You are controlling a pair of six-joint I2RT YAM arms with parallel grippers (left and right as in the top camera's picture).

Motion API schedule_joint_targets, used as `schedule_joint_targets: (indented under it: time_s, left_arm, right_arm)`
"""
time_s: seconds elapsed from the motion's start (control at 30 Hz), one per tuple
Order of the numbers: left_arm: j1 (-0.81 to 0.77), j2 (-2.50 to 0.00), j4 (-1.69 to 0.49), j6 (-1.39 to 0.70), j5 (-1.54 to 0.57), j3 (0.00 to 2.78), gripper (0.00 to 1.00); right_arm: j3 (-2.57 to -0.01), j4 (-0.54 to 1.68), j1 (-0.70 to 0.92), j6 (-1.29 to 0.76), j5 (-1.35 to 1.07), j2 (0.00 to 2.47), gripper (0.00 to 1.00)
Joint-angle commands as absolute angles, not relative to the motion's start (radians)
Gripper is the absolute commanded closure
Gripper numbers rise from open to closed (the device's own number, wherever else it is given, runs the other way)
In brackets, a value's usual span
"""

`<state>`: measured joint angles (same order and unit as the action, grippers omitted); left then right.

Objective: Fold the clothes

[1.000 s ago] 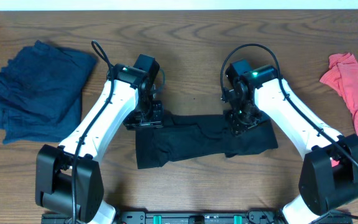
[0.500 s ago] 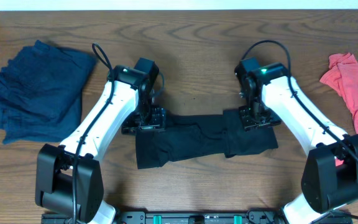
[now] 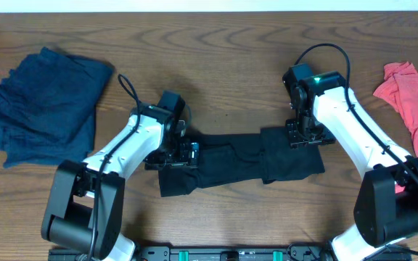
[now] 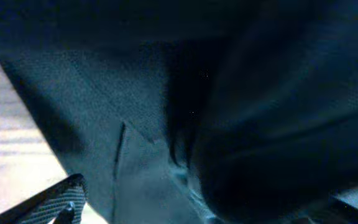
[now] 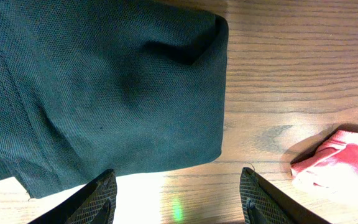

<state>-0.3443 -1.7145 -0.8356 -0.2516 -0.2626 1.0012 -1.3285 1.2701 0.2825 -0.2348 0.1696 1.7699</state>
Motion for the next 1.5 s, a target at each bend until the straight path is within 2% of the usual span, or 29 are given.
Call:
schedule_joint_targets:
  time_s: [0.0,0.2,0.3,0.37,0.4,0.43,0.5,0.67,0.83,1.07,1.23,1.47]
  left_arm:
    - [-0.344,-1.712,-0.784,-0.23,-0.25,0.93,0.02]
    - [-0.344,-1.716,-0.701,-0.229,-0.294,0.855,0.02]
    - [-0.344,-1.718,-0.678,-0.23,-0.315,0.855,0.45]
    - [-0.344,-1.718,-0.659,-0.23,-0.328,0.855,0.55]
    - [-0.344,-1.718,-0.649,-0.23,-0.333,0.855,0.65]
    - [-0.344,-1.718,-0.64,-0.23,-0.332,0.855,0.8]
    - [-0.344,-1.718,-0.626,-0.23,-0.331,0.855,0.94]
    - [-0.295,-1.71,-0.677,-0.23,-0.282,0.901,0.94]
    - [-0.136,-1.684,-0.883,-0.23,-0.096,1.057,0.94]
    - [0.039,-1.681,-1.081,-0.229,-0.066,1.293,0.94]
    - [-0.039,-1.679,-1.224,-0.23,-0.07,1.424,0.94]
    - [-0.319,-1.686,-1.211,-0.274,-0.07,1.471,0.94]
  right_arm:
    - [-1.324,1.269,0.276,-0.254,0.175,1.763,0.39]
    - [-1.324,1.267,0.276,-0.254,0.176,1.763,0.39]
    - [-1.324,1.268,0.276,-0.254,0.175,1.763,0.39]
    - [-1.324,1.269,0.276,-0.255,0.175,1.763,0.39]
    - [-1.324,1.268,0.276,-0.254,0.176,1.763,0.39]
    - [-1.324,1.269,0.276,-0.254,0.176,1.763,0.39]
    - [-1.324,1.269,0.275,-0.254,0.176,1.763,0.39]
    - [-1.324,1.269,0.275,-0.254,0.176,1.763,0.39]
    - [-1.324,1.267,0.254,-0.254,0.176,1.763,0.39]
    - [-1.324,1.267,0.193,-0.237,0.176,1.763,0.39]
    - [-1.324,1.257,0.165,-0.238,0.176,1.763,0.39]
    - [-1.324,1.257,0.15,-0.228,0.175,1.763,0.39]
